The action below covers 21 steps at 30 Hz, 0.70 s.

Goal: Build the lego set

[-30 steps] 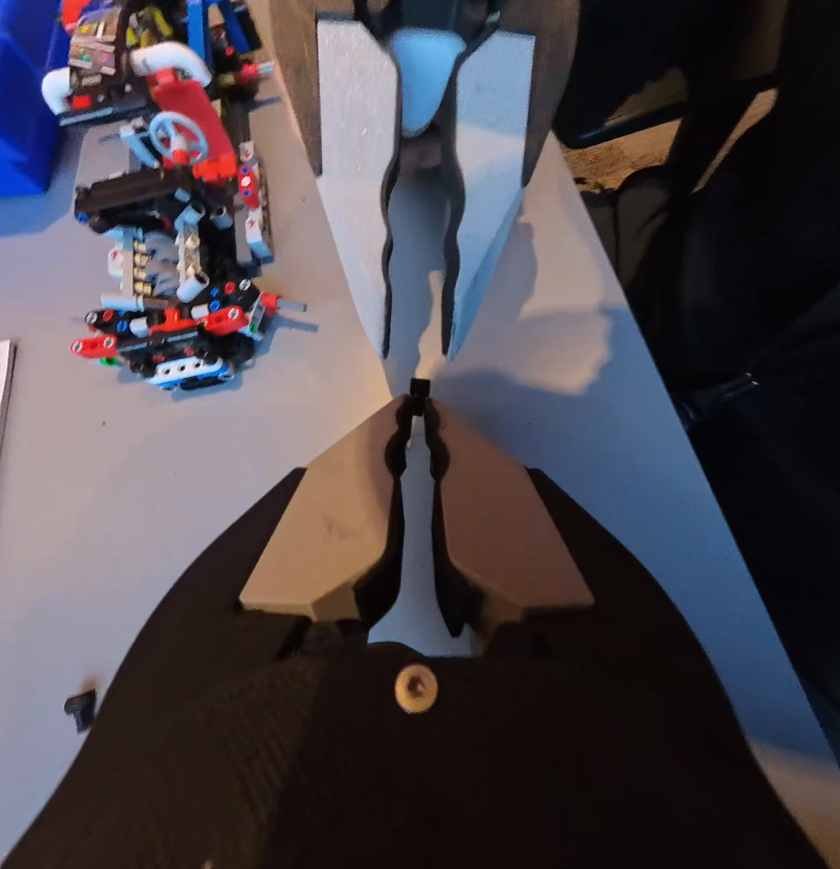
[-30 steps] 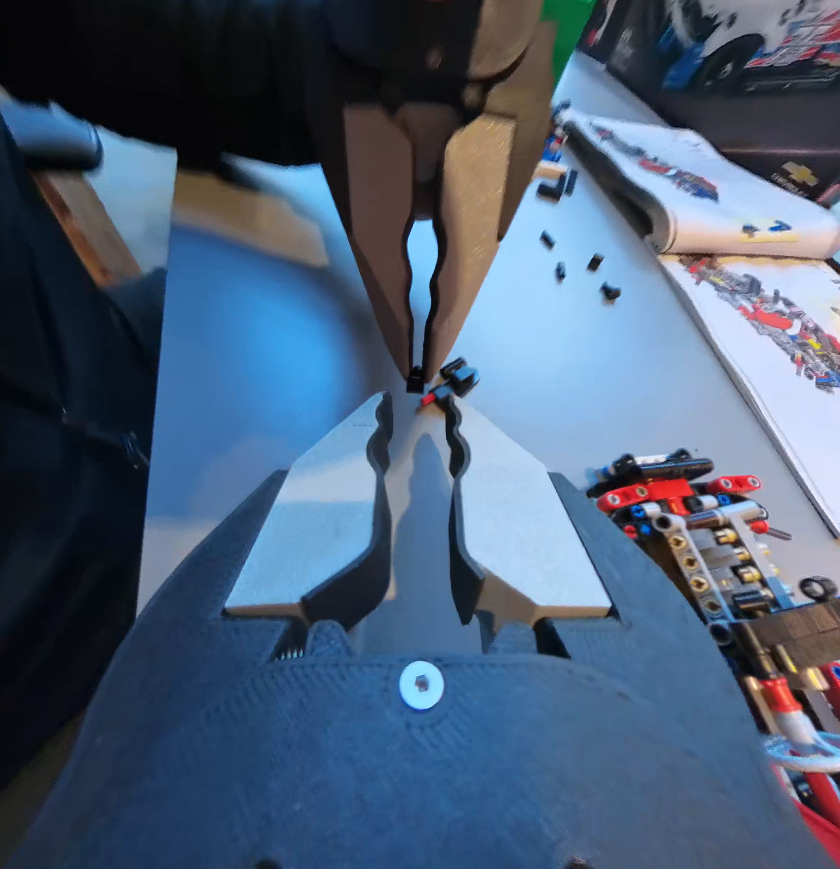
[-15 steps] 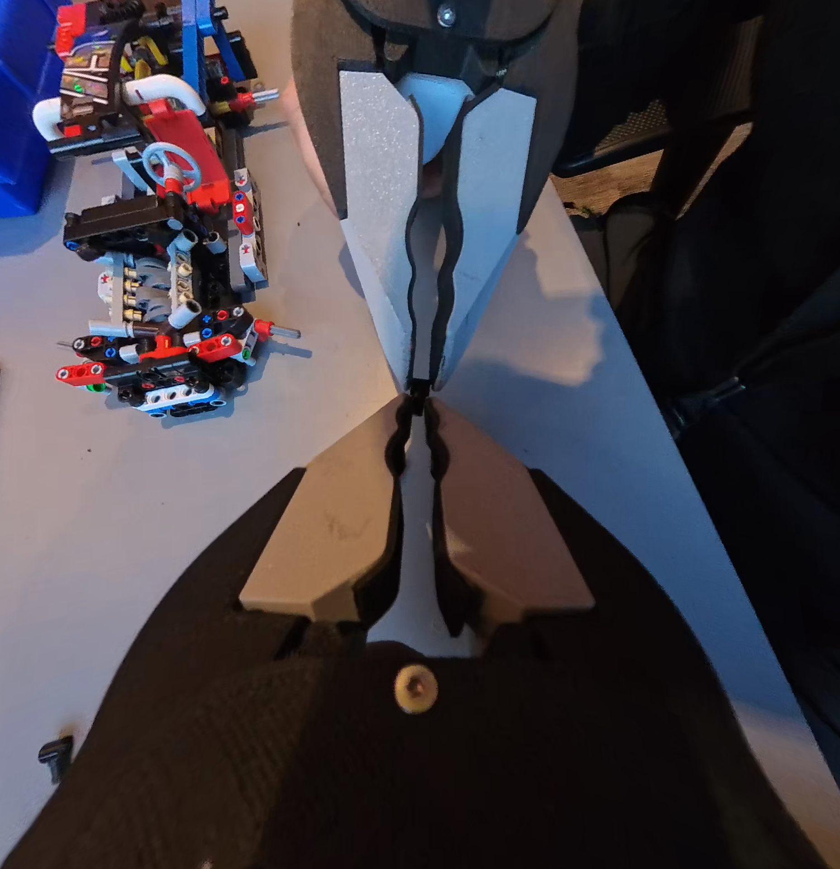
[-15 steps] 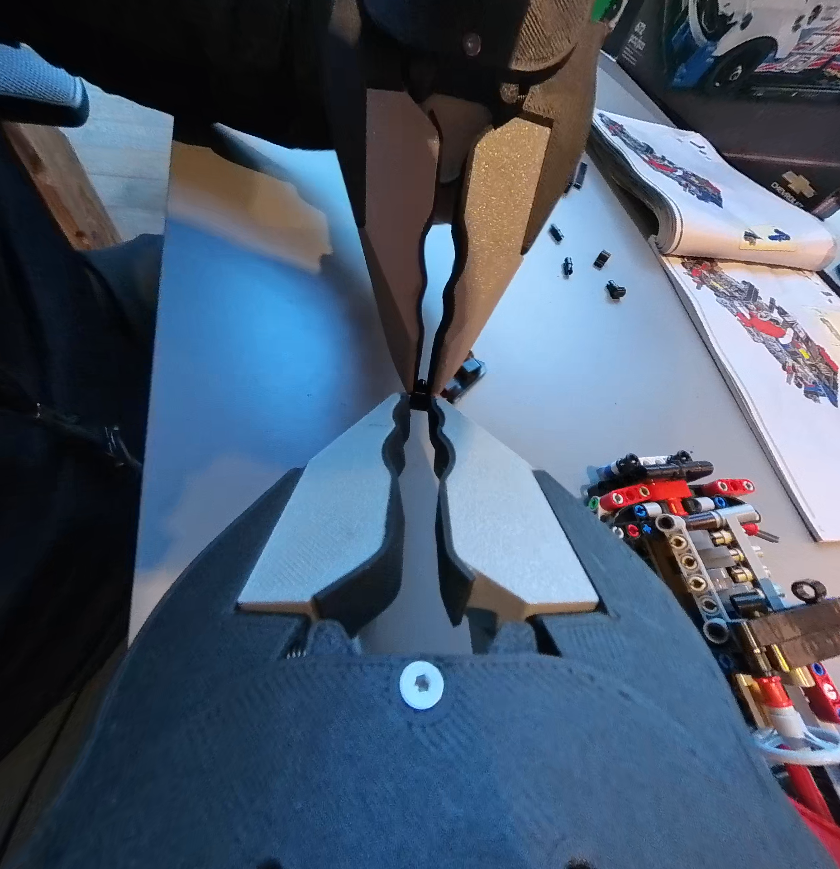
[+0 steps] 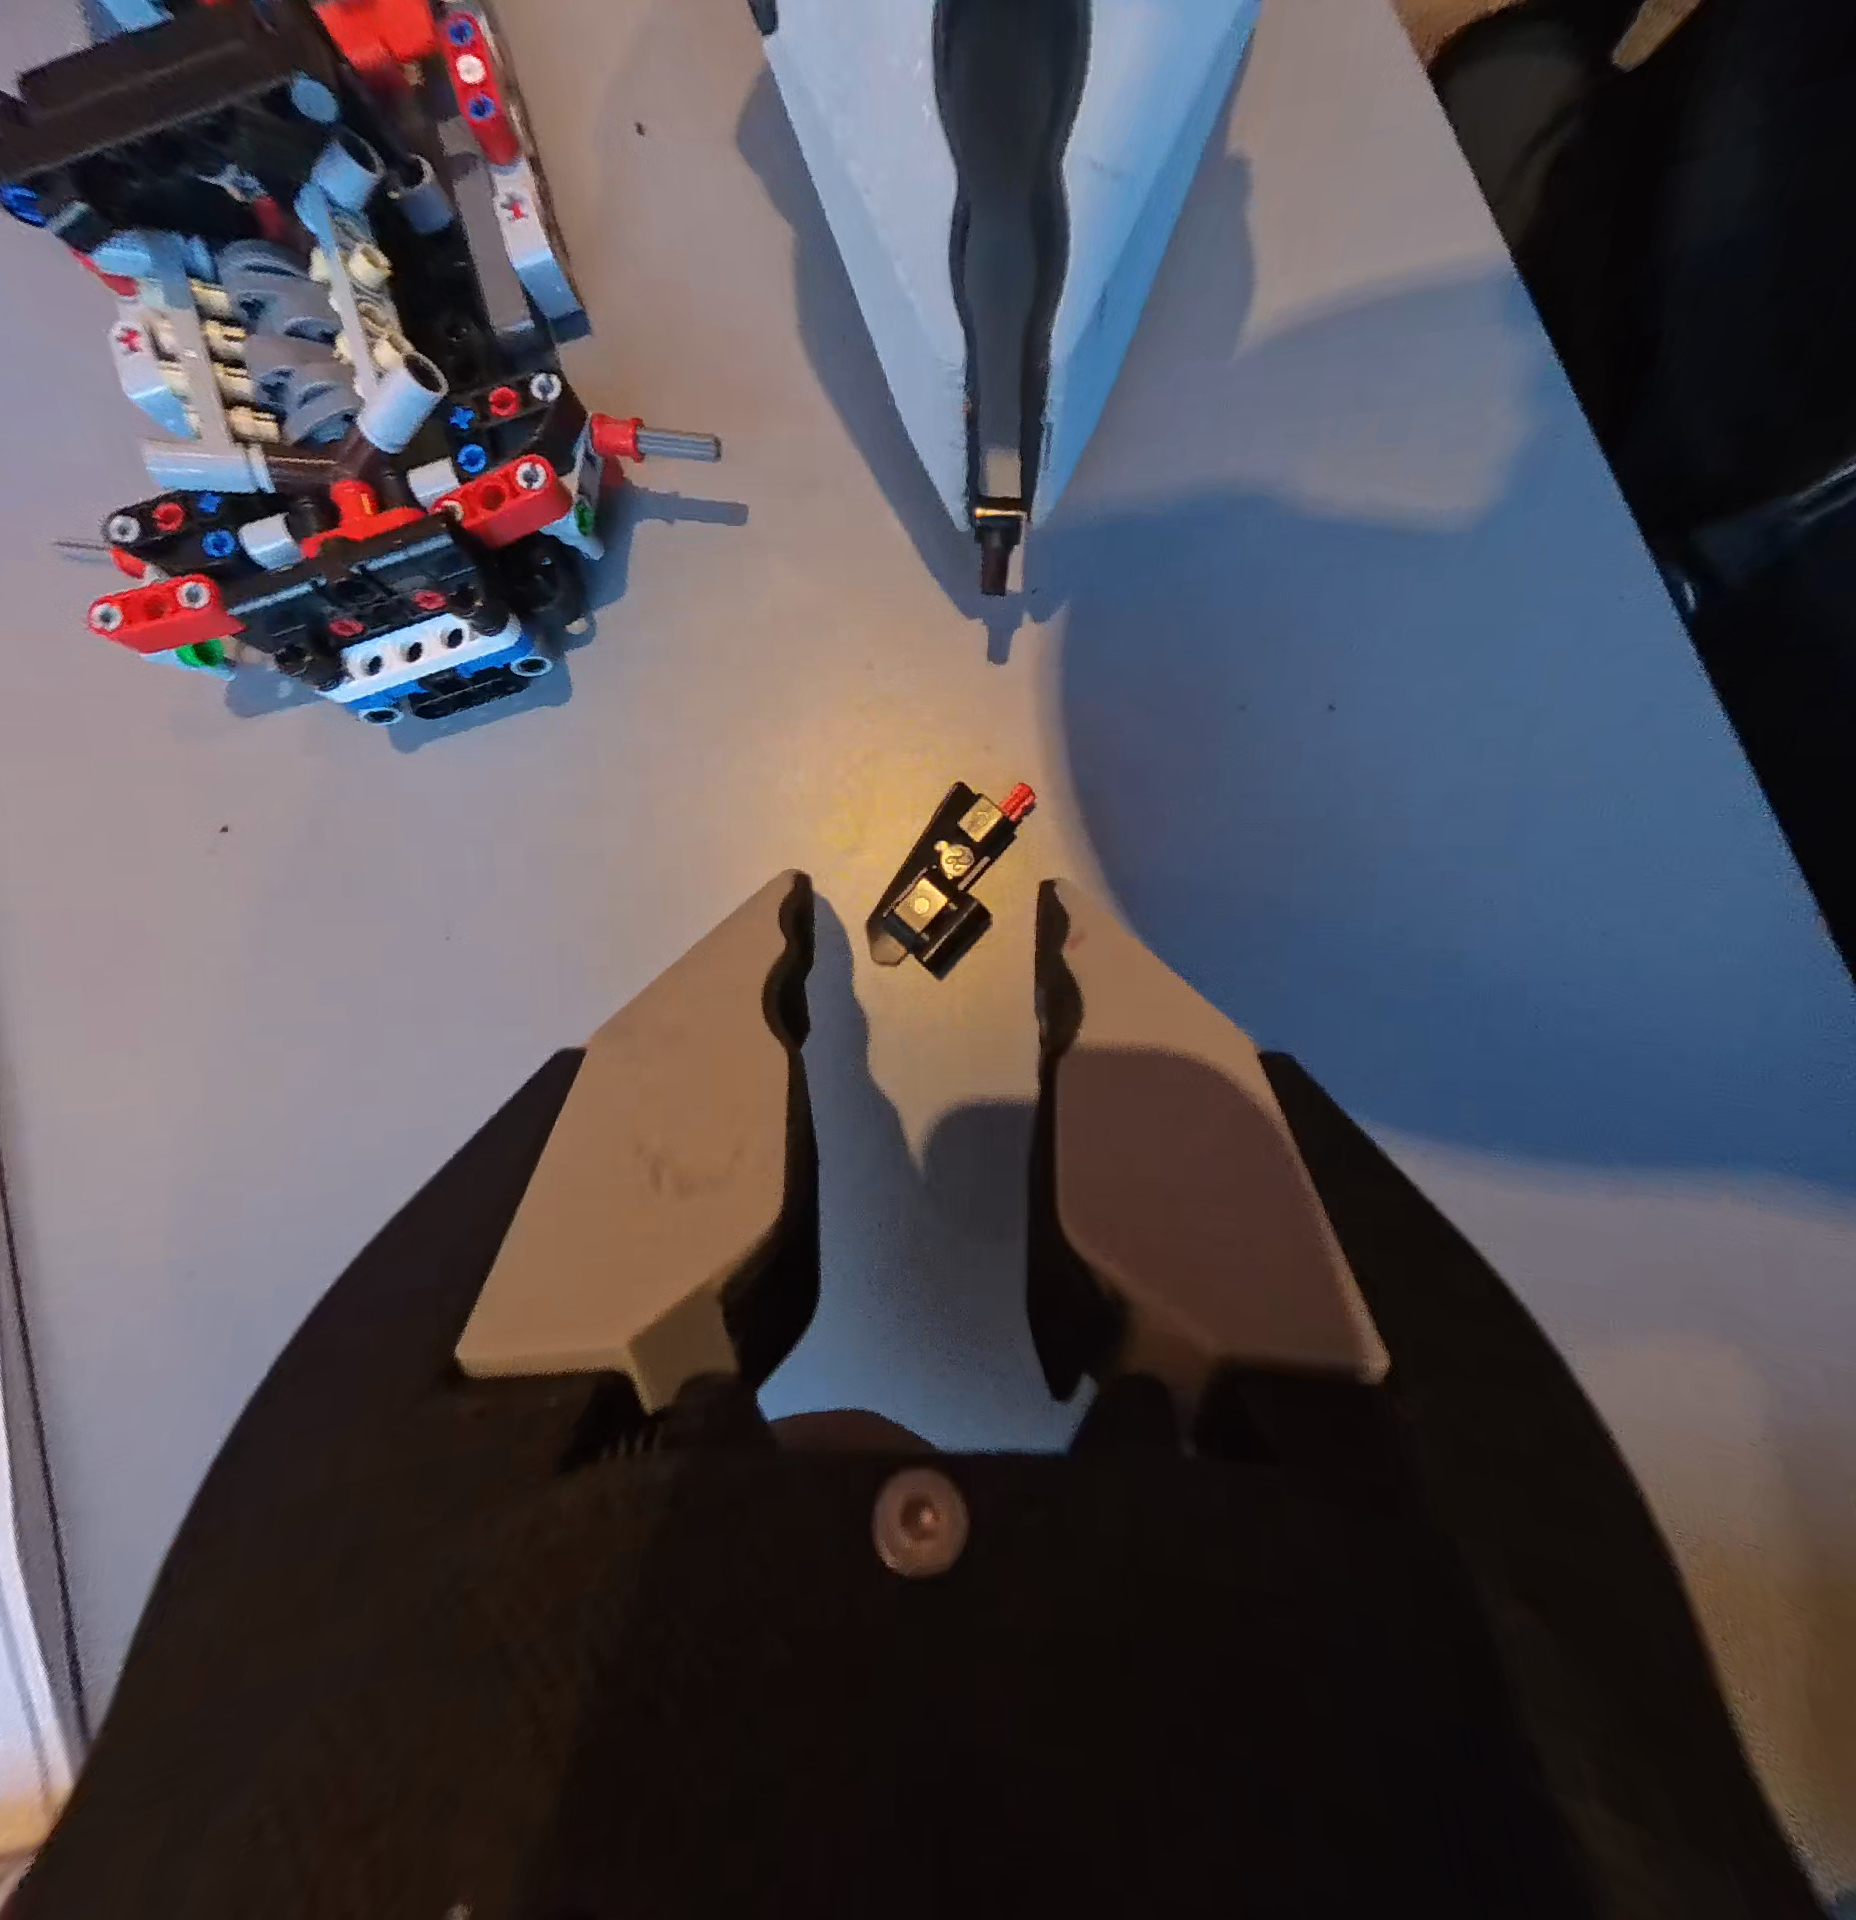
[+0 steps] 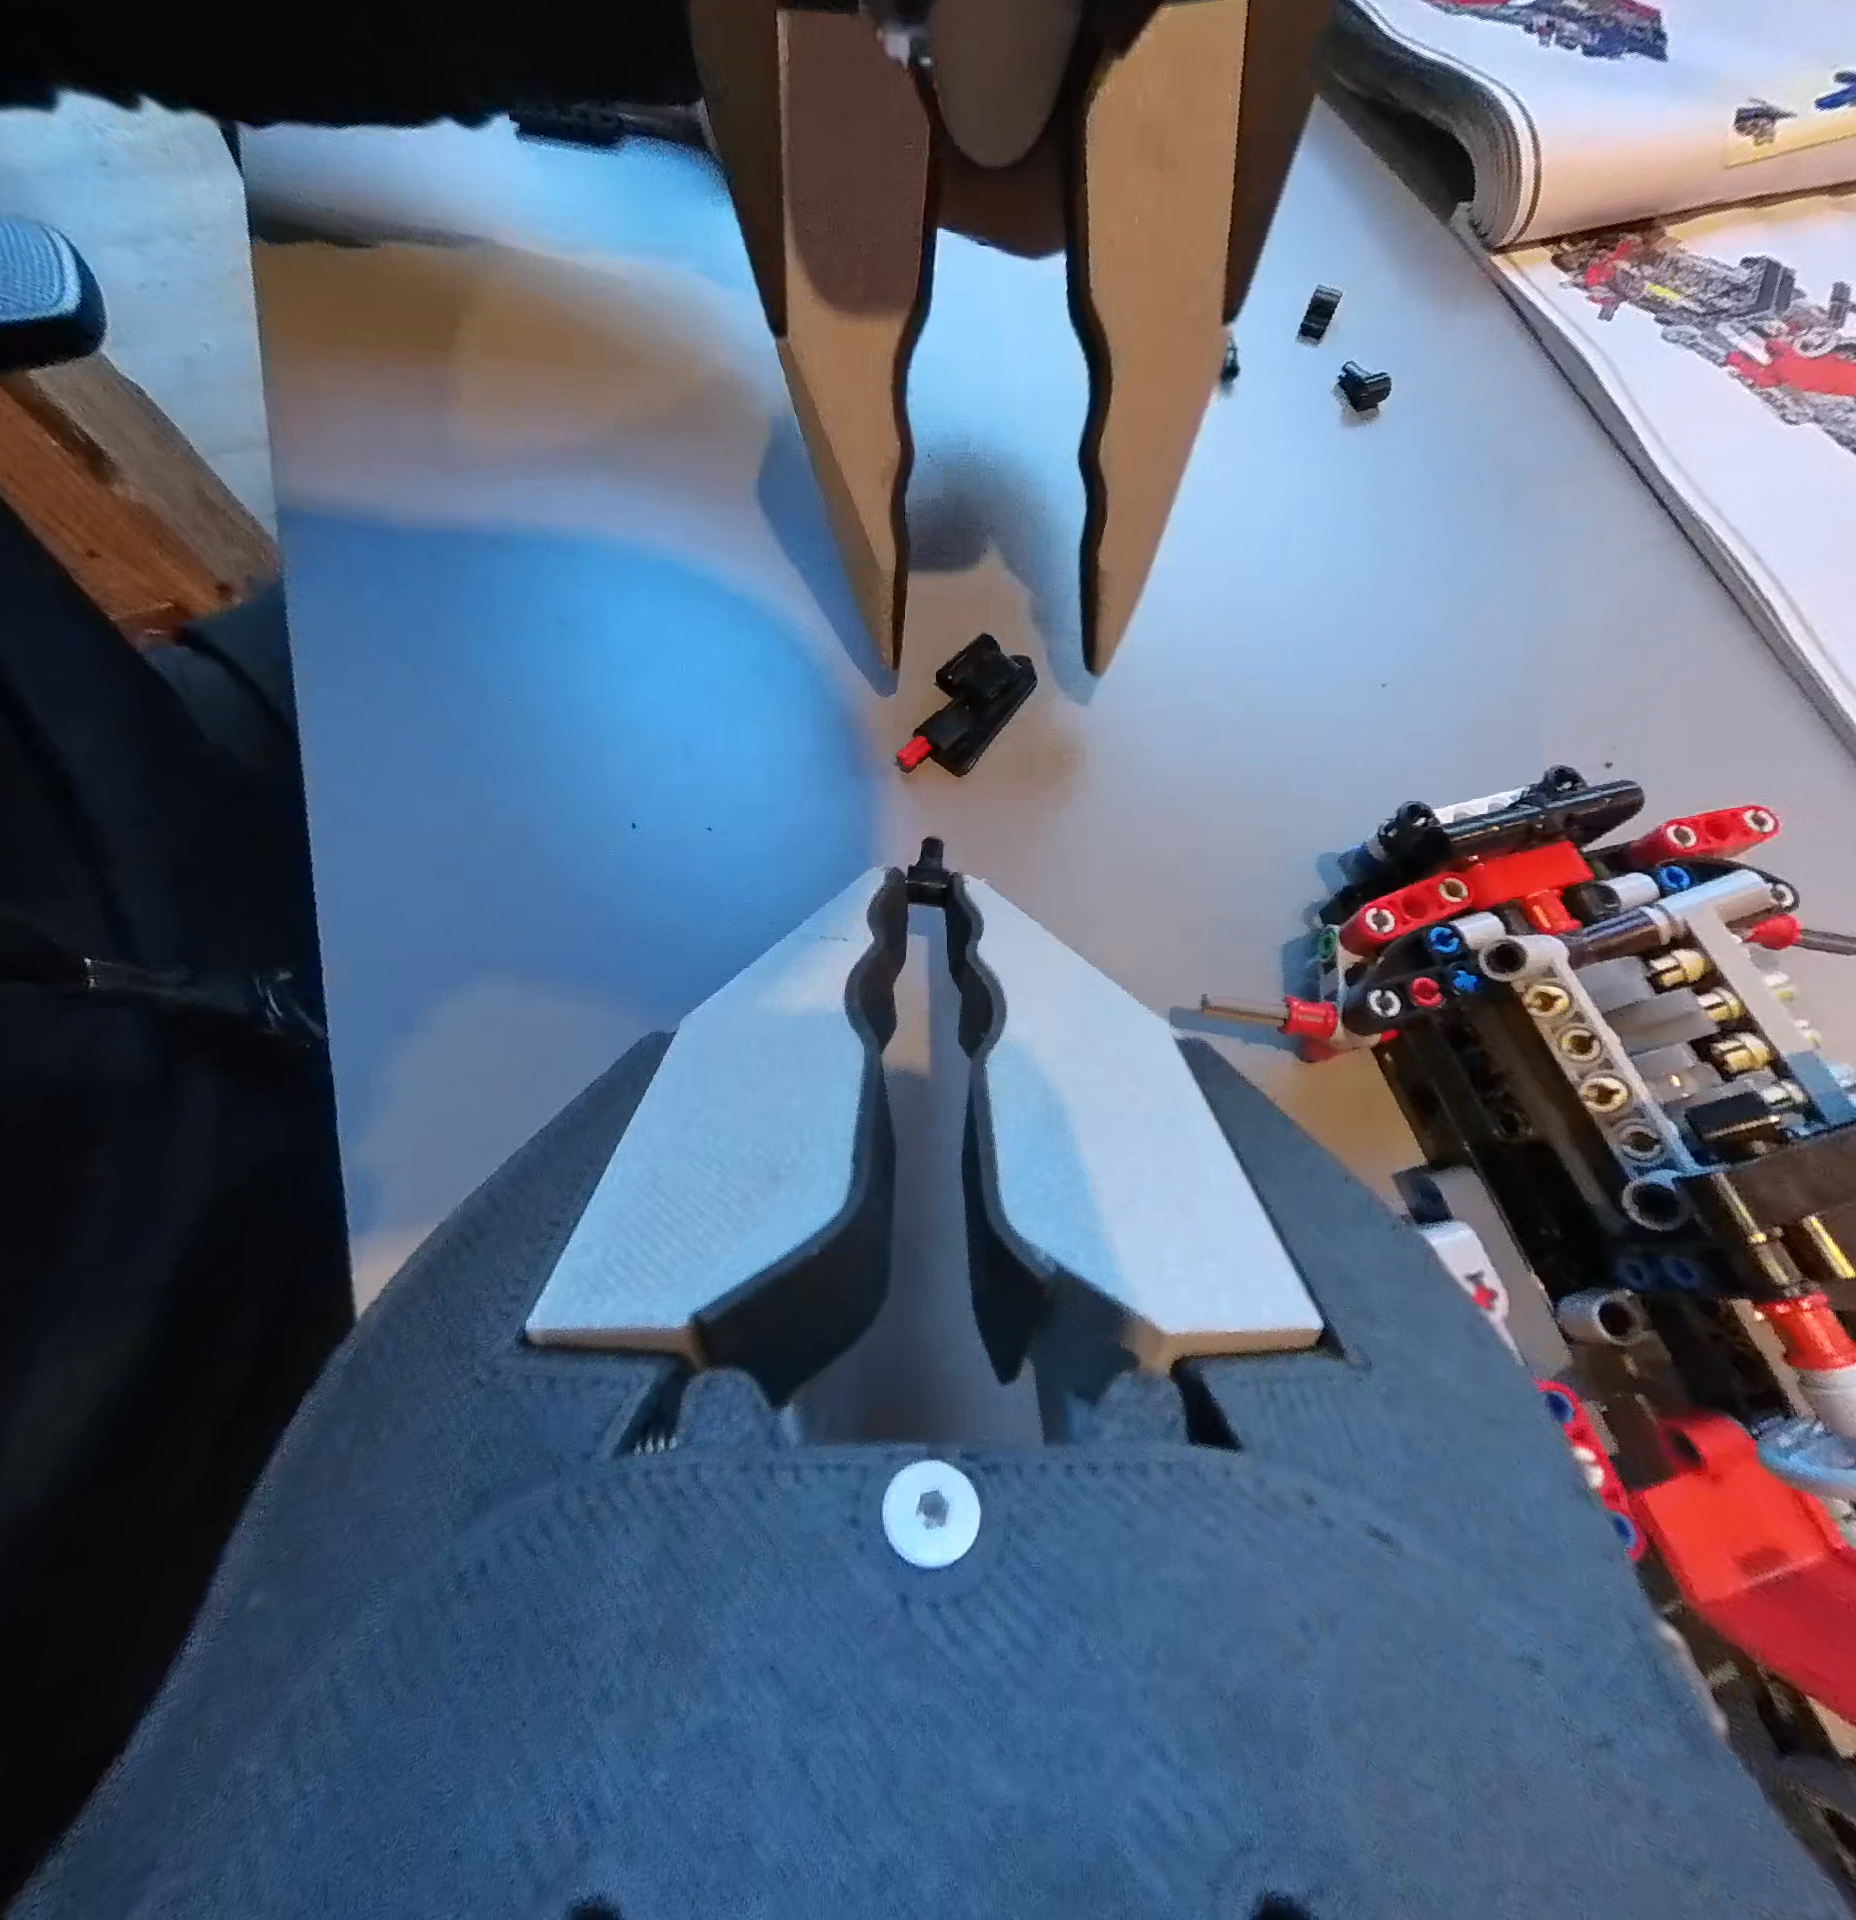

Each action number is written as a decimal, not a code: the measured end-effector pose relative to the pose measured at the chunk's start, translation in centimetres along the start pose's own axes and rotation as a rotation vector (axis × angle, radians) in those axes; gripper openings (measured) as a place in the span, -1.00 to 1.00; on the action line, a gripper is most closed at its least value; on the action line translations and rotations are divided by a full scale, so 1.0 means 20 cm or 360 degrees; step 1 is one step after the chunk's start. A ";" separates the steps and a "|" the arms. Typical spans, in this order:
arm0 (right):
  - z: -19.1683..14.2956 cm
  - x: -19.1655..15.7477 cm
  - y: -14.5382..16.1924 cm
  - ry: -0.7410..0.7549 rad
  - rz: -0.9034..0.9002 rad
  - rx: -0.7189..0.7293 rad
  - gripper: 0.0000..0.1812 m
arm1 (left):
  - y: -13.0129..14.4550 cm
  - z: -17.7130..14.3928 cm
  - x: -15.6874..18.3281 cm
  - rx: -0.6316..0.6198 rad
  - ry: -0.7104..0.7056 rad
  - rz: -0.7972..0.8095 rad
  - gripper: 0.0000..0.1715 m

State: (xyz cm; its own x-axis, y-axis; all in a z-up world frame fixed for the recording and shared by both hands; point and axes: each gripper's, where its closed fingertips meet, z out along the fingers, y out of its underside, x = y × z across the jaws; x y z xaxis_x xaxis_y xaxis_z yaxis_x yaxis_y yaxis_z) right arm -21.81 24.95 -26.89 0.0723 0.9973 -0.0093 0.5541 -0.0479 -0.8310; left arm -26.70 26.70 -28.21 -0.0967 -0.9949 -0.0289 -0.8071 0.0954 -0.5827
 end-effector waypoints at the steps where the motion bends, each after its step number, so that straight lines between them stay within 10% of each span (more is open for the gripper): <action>1: 0.00 0.00 0.00 -0.0005 0.0015 -0.0005 -0.96 | 0.01 0.02 0.00 -0.0023 0.0010 0.0008 -0.55; 10: -0.02 0.01 0.00 -0.0052 0.0086 0.0004 -0.96 | 0.01 0.04 0.00 0.0056 -0.0023 -0.0155 -0.79; 21: 0.01 0.07 0.04 -0.0140 0.0379 -0.0081 -0.96 | 0.01 0.03 -0.10 0.0210 -0.0719 -0.0568 -0.84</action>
State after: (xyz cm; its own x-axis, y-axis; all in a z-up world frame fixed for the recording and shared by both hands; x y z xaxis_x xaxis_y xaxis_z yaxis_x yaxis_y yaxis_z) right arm -21.44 26.34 -27.58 0.1343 0.9585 -0.2515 0.5712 -0.2823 -0.7707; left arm -26.31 28.63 -28.70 0.4486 -0.8829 -0.1388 -0.6620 -0.2239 -0.7153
